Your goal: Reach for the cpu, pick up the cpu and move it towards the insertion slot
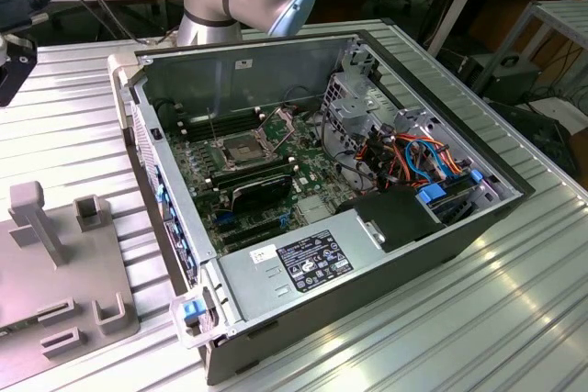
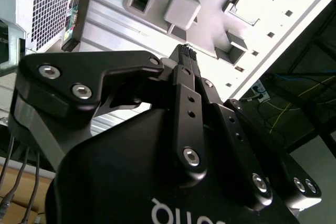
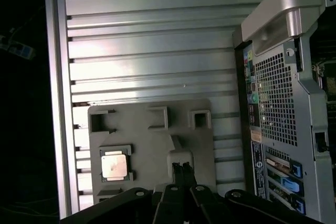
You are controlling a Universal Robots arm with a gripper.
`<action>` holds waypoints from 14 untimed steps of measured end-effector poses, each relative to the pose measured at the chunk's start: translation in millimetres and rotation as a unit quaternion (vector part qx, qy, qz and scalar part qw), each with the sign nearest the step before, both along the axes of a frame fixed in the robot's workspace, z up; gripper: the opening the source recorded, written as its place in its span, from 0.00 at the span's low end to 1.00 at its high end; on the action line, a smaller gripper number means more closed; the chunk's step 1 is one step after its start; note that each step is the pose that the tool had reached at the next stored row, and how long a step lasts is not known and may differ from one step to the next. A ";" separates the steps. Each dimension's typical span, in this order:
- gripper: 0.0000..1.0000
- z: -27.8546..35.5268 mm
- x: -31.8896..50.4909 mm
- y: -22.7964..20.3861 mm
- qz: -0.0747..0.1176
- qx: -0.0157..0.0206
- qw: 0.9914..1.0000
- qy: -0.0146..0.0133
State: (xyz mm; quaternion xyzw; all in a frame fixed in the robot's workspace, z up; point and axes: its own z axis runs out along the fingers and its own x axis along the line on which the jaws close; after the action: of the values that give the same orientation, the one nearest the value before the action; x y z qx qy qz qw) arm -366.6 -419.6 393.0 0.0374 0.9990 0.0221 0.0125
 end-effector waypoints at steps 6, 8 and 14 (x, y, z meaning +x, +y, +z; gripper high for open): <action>0.11 0.0 -5.8 -3.8 0.000 0.000 1.000 0.000; 0.11 0.0 -5.8 -3.7 0.000 0.000 1.000 0.000; 0.11 0.0 -6.0 -3.8 0.000 0.000 1.000 0.000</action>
State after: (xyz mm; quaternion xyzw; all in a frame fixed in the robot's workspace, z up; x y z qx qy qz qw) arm -372.6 -423.4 393.0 0.0374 0.9990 0.0221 0.0125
